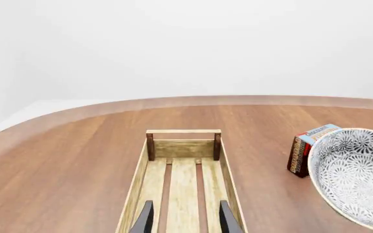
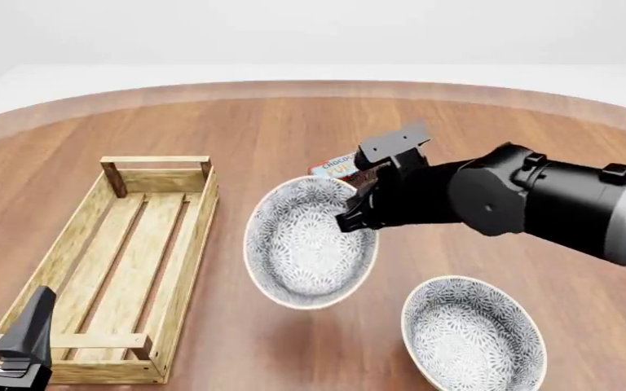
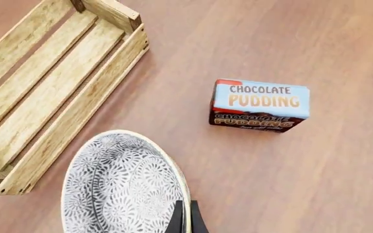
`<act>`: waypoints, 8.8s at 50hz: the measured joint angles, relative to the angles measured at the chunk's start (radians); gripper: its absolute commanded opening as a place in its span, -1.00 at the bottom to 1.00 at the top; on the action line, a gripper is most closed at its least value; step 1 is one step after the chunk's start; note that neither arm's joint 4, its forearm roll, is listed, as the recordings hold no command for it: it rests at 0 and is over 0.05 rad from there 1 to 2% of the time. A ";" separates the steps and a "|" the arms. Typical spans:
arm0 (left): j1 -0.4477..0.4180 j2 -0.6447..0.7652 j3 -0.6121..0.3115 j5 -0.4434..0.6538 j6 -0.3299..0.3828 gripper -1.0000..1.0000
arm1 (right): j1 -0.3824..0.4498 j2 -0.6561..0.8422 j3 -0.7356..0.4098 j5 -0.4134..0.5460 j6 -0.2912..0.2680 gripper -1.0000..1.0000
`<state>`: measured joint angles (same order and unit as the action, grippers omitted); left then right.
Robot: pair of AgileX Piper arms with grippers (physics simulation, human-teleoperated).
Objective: Stack the left bowl on the right bowl and place them in the tray.
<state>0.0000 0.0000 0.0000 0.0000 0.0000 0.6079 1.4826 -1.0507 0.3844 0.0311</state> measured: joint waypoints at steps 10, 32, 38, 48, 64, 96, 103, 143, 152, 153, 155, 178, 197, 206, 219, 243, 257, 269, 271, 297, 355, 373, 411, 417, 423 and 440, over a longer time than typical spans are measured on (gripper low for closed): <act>0.000 0.000 0.000 0.000 0.000 1.00 | -0.026 -0.081 -0.042 0.062 -0.021 -1.00; 0.000 0.000 0.000 0.000 0.000 1.00 | -0.113 -0.269 -0.020 0.141 -0.031 -1.00; 0.000 0.000 0.000 0.000 0.000 1.00 | -0.137 -0.323 0.010 0.152 -0.022 -1.00; 0.000 0.000 0.000 0.000 0.000 1.00 | -0.180 -0.417 0.091 0.152 0.010 -1.00; 0.000 0.000 0.000 0.000 0.000 1.00 | -0.235 -0.565 0.256 0.122 0.090 -1.00; 0.000 0.000 0.000 0.000 0.000 1.00 | -0.358 -0.805 0.570 0.054 0.221 -1.00; 0.000 0.000 0.000 0.000 0.000 1.00 | -0.377 -0.825 0.621 0.031 0.238 -1.00; 0.000 0.000 0.000 0.000 0.000 1.00 | -0.450 -0.880 0.808 -0.075 0.292 -1.00; 0.000 0.000 0.000 0.000 0.000 1.00 | -0.460 -0.887 0.840 -0.095 0.301 -1.00; 0.000 0.000 0.000 0.000 0.000 1.00 | -0.461 -0.889 0.844 -0.097 0.303 -1.00; 0.000 0.000 0.000 0.000 0.000 1.00 | -0.463 -0.891 0.853 -0.103 0.306 -1.00; 0.000 0.000 0.000 0.000 0.000 1.00 | -0.489 -0.895 0.902 -0.149 0.310 1.00; 0.000 0.000 0.000 0.000 0.000 1.00 | -0.503 -0.899 0.866 -0.112 0.285 1.00; 0.000 0.000 0.000 0.000 0.000 1.00 | -0.530 -0.879 0.842 -0.089 0.250 1.00; 0.000 0.000 0.000 0.000 0.000 1.00 | -0.581 -0.831 0.812 -0.072 0.187 1.00; 0.000 0.000 0.000 0.000 0.000 1.00 | -0.560 -0.739 0.864 -0.149 0.156 1.00; 0.000 0.000 0.000 0.000 0.000 1.00 | -0.553 -0.686 0.913 -0.231 0.167 1.00; 0.000 0.000 0.000 0.000 0.000 1.00 | -0.539 -0.615 0.963 -0.339 0.186 1.00; 0.000 0.000 0.000 0.000 0.000 1.00 | -0.537 -0.603 0.970 -0.355 0.189 1.00; 0.000 0.000 0.000 0.000 0.000 1.00 | -0.537 -0.676 0.958 -0.295 0.179 -1.00; 0.000 0.000 0.000 0.000 0.000 1.00 | -0.323 -0.521 0.311 -0.105 0.192 -1.00; 0.000 0.000 0.000 0.000 0.000 1.00 | -0.180 -0.177 -0.046 -0.088 0.148 -1.00; 0.000 0.000 0.000 0.000 0.000 1.00 | 0.050 0.452 -0.795 0.040 0.185 -1.00; 0.000 0.000 0.000 0.000 0.000 1.00 | 0.080 0.530 -0.888 0.062 0.196 -1.00; 0.000 0.000 0.000 0.000 0.000 1.00 | 0.107 0.598 -0.972 0.081 0.205 -1.00; 0.000 0.000 0.000 0.000 0.000 1.00 | 0.169 0.743 -1.129 0.113 0.222 -1.00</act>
<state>0.0000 0.0000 0.0000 0.0000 0.0000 0.7772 2.2261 -2.1794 0.4969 0.2529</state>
